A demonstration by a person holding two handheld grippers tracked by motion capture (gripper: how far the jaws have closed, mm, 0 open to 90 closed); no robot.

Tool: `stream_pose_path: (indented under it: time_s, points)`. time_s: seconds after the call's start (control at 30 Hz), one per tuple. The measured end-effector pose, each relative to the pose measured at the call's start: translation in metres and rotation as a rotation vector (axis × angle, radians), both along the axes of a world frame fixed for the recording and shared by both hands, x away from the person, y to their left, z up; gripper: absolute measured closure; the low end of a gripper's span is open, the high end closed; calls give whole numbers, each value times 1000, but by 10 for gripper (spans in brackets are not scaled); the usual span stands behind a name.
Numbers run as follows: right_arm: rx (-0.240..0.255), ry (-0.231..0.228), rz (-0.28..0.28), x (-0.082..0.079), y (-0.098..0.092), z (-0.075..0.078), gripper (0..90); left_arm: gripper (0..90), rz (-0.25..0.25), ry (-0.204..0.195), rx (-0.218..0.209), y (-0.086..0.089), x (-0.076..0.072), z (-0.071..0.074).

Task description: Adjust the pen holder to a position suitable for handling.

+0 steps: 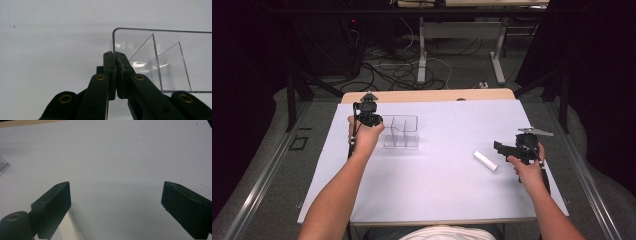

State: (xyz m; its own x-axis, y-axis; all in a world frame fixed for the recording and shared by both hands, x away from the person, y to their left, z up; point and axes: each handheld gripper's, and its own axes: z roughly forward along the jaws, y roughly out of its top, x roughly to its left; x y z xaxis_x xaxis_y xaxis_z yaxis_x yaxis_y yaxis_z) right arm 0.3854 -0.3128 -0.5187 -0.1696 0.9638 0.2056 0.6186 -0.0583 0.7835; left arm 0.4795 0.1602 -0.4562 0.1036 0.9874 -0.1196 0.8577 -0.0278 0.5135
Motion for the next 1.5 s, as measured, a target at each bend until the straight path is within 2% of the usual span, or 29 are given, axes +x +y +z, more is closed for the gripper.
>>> stream_pose_path:
  time_s: [0.17, 0.27, 0.3, 0.33, 0.4, 0.57, 0.73, 0.8, 0.87, 0.93, 1.0, 1.07, 1.1, 1.13, 1.17, 1.23, 1.3, 1.4, 1.5]
  points:
    - [-3, -1, -4, 0, 0, 0, 86, 878, 0, -20, -33, 2, -9, -5]
    - [-3, -1, -5, 1, 2, -1, 87, 863, -5, -20, -82, 9, -12, -7]
    - [-3, 1, -6, 1, 2, -1, 87, 858, -9, -25, -122, 13, -12, -8]
    - [-3, 1, -6, 1, 2, -1, 87, 853, -9, -25, -122, 13, -12, -8]
    - [-3, 5, -5, 0, 3, -1, 87, 819, -20, -51, -159, 18, -14, -10]
    - [-8, 6, -6, 0, 3, -2, 87, 758, -40, -74, -187, 22, -15, -9]
    - [-14, 3, -4, 1, 3, -2, 87, 734, -73, -125, -210, 28, -18, -8]
    - [-15, 2, -3, 1, 4, -2, 86, 728, -87, -125, -209, 30, -19, -6]
    - [-10, 7, -7, 0, 4, -2, 86, 728, -69, -148, -228, 30, -20, -5]
    - [-15, 3, -4, 1, 4, -2, 86, 739, -72, -163, -219, 32, -21, -3]
    - [-17, 2, -3, 1, 4, -2, 87, 772, -55, -204, -209, 33, -23, -1]
    - [-16, 2, -3, 1, 4, -2, 87, 792, -58, -204, -200, 34, -23, 0]
    - [-16, 3, -4, 1, 4, -2, 87, 834, -47, -222, -189, 33, -24, -1]
    - [-16, 3, -4, 1, 4, -2, 87, 834, -44, -227, -179, 33, -24, -1]
    - [-17, 2, -1, 1, 4, -3, 87, 872, -39, -233, -166, 33, -24, 0]
    - [-19, 2, 0, 1, 4, -3, 86, 886, -44, -232, -140, 32, -23, -1]
    - [-20, 3, 1, 1, 4, -3, 86, 900, -52, -212, -136, 30, -22, -3]
    - [-22, 3, 2, 1, 4, -3, 87, 900, -72, -183, -104, 26, -19, -7]
    - [-22, 4, 1, 1, 4, -3, 87, 900, -78, -177, -78, 23, -18, -10]
